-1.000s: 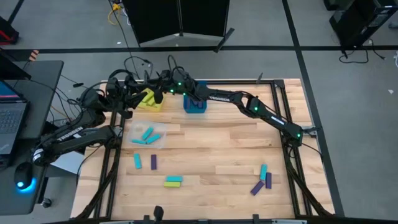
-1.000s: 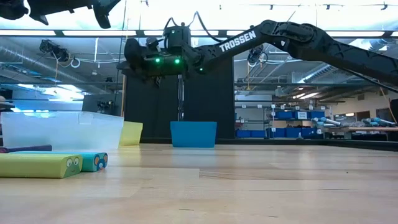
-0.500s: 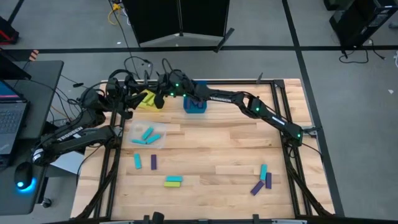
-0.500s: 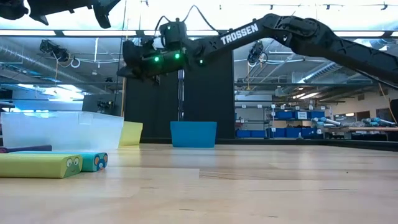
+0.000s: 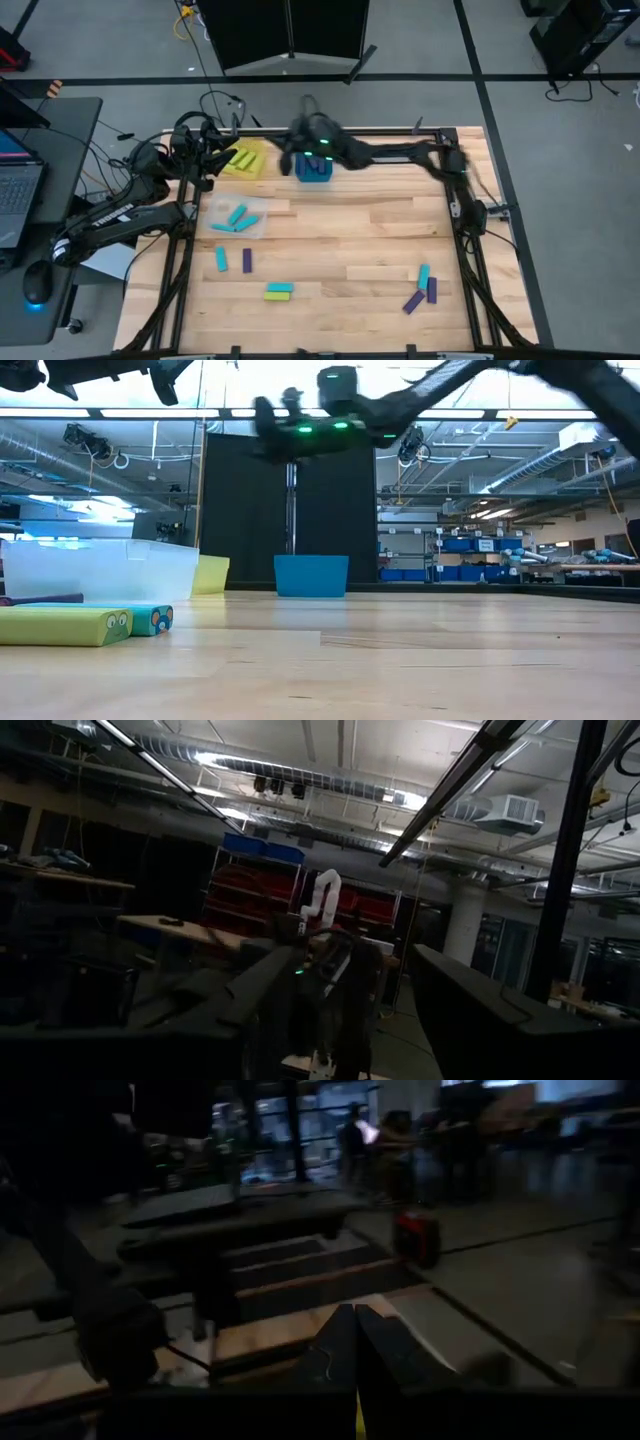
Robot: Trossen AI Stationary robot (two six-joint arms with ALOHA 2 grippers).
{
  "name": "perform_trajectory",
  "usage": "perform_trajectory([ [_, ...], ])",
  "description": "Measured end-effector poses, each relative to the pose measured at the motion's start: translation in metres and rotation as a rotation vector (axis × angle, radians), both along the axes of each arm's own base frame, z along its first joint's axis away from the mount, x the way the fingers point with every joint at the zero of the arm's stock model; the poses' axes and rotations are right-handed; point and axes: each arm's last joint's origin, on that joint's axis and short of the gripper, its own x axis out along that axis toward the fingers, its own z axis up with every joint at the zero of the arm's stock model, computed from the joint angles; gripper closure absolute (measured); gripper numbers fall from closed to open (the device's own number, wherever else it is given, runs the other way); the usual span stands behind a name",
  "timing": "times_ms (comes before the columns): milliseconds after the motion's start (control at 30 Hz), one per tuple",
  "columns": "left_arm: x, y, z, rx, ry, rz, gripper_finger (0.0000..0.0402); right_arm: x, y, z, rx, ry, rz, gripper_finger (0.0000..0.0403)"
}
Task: Sort blocks
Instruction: Put the purple block into the blue bin
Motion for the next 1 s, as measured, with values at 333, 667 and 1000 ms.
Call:
perform_trajectory([
  [333, 0.018, 0.014, -0.02, -0.071, 0.172, 0.024, 0.0193, -0.149, 0.053, 0.007, -0.025, -0.011, -0.197, 0.0397],
  [667, 0.059, 0.022, -0.055, -0.052, 0.399, -0.039, 0.0193, -0.263, 0.108, 0.007, -0.042, -0.121, -0.365, 0.0397],
  [1000, 0.089, -0.006, -0.075, -0.005, 0.512, -0.196, 0.0193, -0.312, 0.13, -0.009, -0.032, -0.071, -0.437, 0.0397],
])
